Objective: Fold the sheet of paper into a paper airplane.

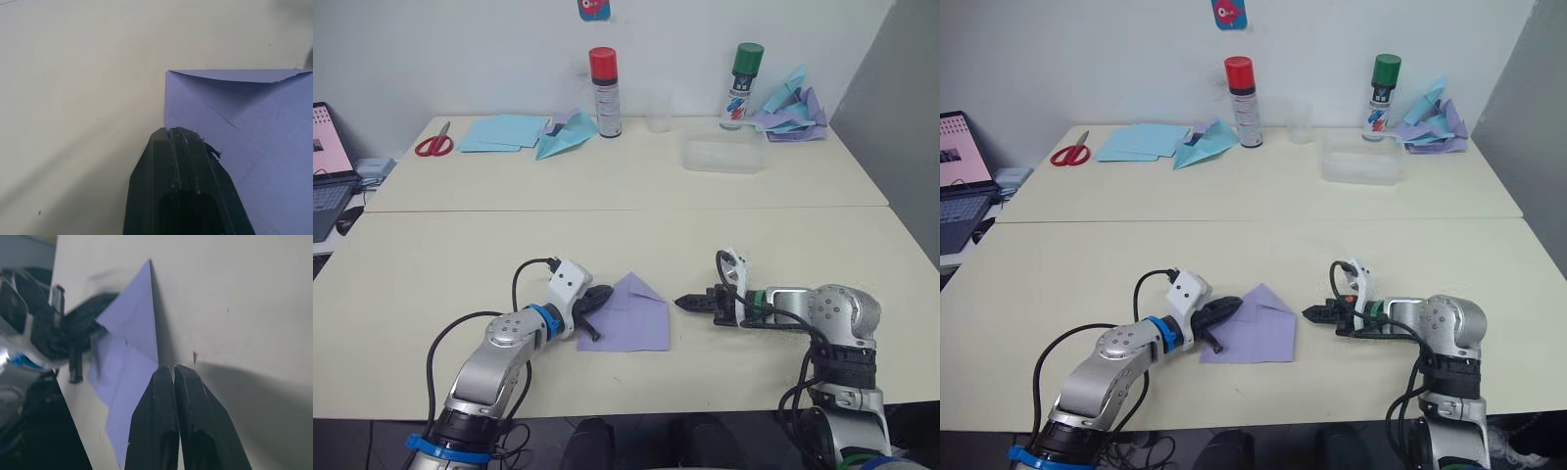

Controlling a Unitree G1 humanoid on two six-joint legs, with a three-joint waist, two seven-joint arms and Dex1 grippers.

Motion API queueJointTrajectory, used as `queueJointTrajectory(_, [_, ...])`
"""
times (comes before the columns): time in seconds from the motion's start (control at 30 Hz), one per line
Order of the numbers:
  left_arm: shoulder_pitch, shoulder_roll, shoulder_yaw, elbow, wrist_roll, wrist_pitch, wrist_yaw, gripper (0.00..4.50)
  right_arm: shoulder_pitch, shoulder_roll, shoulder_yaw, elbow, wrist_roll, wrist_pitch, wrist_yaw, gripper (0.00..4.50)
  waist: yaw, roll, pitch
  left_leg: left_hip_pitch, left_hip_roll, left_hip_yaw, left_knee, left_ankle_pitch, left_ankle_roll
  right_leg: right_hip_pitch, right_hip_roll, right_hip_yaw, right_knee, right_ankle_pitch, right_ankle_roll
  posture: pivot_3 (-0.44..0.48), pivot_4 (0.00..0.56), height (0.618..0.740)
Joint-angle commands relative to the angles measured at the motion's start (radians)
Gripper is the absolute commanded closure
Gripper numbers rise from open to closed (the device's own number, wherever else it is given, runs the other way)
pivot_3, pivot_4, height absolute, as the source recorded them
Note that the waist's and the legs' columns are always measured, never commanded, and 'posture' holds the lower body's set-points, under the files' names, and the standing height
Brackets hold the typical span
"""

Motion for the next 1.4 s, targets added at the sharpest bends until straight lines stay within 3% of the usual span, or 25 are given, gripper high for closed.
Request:
queueJointTrajectory(0.03, [0.028, -0.006, -0.043, 0.038, 0.024, 0.031, -0.006, 4.50, 0.003, 0.047, -0.037, 0.053, 0.059, 0.009, -0.082, 4.48, -0.002, 0.000, -0.002, 0.000, 0.000, 0.000, 0.000, 0.000, 0.000, 0.000, 0.000, 0.000, 0.000, 0.000, 0.000, 0.000, 0.150, 0.740])
queueJointTrajectory(0.37, [0.024, -0.008, -0.044, 0.044, 0.034, 0.028, -0.006, 4.50, 0.048, -0.006, 0.105, -0.035, 0.079, 0.003, -0.133, 4.48, -0.006, -0.002, -0.005, 0.001, 0.001, 0.000, -0.001, 0.000, 0.000, 0.000, 0.001, 0.000, -0.001, 0.000, 0.000, 0.000, 0.150, 0.740])
queueJointTrajectory(0.57, [0.025, -0.009, -0.044, 0.045, 0.035, 0.025, -0.006, 4.50, 0.013, 0.050, 0.020, -0.029, 0.142, 0.009, -0.154, 4.48, -0.006, -0.002, -0.005, 0.000, 0.001, 0.000, -0.001, 0.000, 0.000, 0.000, 0.001, 0.000, -0.001, 0.000, 0.000, 0.000, 0.150, 0.740])
queueJointTrajectory(0.67, [0.027, -0.007, -0.042, 0.046, 0.036, 0.022, -0.006, 4.50, -0.003, 0.039, -0.034, 0.051, 0.252, 0.009, -0.188, 3.87, -0.006, -0.001, -0.004, 0.000, 0.001, 0.000, -0.001, 0.000, 0.000, 0.000, 0.001, 0.000, -0.001, 0.000, 0.000, 0.000, 0.150, 0.740])
queueJointTrajectory(0.8, [0.022, -0.009, -0.043, 0.049, 0.036, 0.022, -0.006, 4.50, -0.025, 0.070, -0.063, 0.125, 0.313, 0.009, -0.296, 2.53, -0.006, 0.002, -0.002, -0.002, 0.000, 0.000, -0.001, 0.000, 0.000, -0.002, 0.001, 0.001, -0.001, 0.000, 0.000, 0.000, 0.150, 0.740])
queueJointTrajectory(1.0, [0.017, -0.010, -0.045, 0.052, 0.038, 0.022, -0.005, 4.50, -0.041, 0.099, -0.084, 0.181, 0.385, 0.009, -0.419, 2.53, -0.007, 0.002, -0.002, -0.002, 0.000, 0.000, -0.001, 0.000, 0.000, -0.002, 0.001, 0.000, -0.001, 0.000, 0.000, 0.000, 0.150, 0.740])
queueJointTrajectory(1.3, [0.029, 0.000, -0.039, 0.045, 0.036, 0.022, -0.006, 4.50, -0.050, -0.091, -0.018, 0.209, 0.509, 0.009, -0.439, 2.53, -0.007, 0.003, -0.002, -0.005, -0.001, 0.000, -0.001, 0.000, 0.000, -0.002, 0.001, 0.001, -0.004, 0.000, 0.000, 0.000, 0.150, 0.740])
queueJointTrajectory(1.4, [0.026, -0.002, -0.041, 0.047, 0.037, 0.022, -0.006, 4.50, -0.048, -0.105, 0.000, 0.215, 0.539, 0.009, -0.451, 2.53, -0.007, 0.003, -0.002, -0.005, 0.000, -0.001, -0.001, 0.000, 0.000, -0.002, 0.001, 0.001, -0.005, 0.000, 0.000, 0.000, 0.150, 0.740])
